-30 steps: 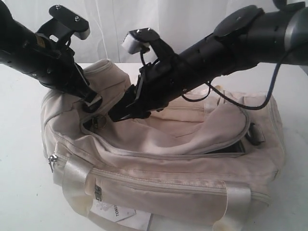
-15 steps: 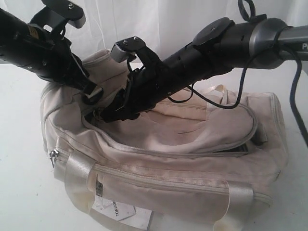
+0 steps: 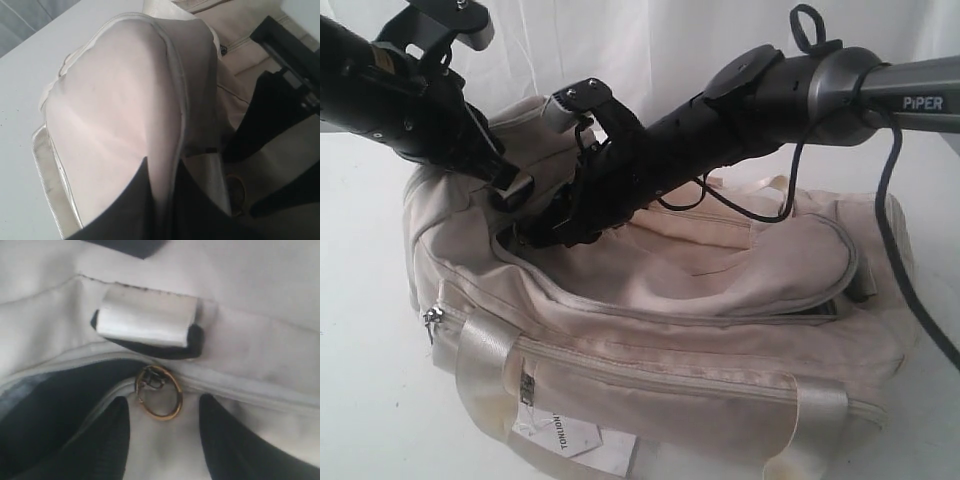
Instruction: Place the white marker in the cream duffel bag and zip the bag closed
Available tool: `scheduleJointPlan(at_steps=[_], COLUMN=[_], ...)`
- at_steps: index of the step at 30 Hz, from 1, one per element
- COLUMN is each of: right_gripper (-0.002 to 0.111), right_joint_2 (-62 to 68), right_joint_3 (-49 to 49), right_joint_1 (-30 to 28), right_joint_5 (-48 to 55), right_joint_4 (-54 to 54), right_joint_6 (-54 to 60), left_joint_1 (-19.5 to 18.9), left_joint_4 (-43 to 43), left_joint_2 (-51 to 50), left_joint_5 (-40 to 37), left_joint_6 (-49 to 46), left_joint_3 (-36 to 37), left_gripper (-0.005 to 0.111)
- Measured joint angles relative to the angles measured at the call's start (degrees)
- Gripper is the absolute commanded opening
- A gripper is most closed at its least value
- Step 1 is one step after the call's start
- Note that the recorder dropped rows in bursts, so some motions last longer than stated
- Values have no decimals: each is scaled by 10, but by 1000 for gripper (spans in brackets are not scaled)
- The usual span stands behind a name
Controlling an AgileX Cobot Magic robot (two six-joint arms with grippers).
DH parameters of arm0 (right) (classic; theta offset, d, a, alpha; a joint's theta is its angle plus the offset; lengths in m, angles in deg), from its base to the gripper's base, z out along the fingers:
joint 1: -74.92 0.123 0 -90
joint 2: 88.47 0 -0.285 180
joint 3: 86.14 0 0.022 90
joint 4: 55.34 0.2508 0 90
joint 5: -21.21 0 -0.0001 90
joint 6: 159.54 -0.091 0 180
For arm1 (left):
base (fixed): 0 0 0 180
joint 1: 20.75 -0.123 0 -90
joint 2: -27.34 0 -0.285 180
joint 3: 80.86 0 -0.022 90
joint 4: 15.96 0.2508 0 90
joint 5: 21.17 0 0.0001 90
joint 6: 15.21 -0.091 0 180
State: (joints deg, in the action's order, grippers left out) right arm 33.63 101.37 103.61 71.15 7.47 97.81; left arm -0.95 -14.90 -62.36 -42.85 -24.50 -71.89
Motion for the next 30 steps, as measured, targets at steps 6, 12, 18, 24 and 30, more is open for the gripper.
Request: scheduleJointPlan(at_steps=[6, 12, 18, 24, 30], right_gripper=[41, 36, 17, 1, 1], right_joint_2=[12, 12, 12, 12, -6], right_joint_3=[9, 9, 9, 9, 10], right_joint_1=[4, 9, 15, 16, 16], right_joint_5=[-1, -7, -11, -12, -1], right_joint_4=[9, 18, 25, 26, -51], right_joint_6=[4, 14, 23, 14, -60], left_joint_1=[0, 0, 0, 0, 0], left_joint_4=[0, -6, -11, -11, -11], left_joint_2=[1, 1, 1, 4, 10], left_joint_5=[0, 4, 5, 5, 0], left_joint_6=[0, 0, 0, 0, -16], left_joint_3=[0, 0, 0, 0, 0], left_gripper=[0, 0, 0, 0, 0])
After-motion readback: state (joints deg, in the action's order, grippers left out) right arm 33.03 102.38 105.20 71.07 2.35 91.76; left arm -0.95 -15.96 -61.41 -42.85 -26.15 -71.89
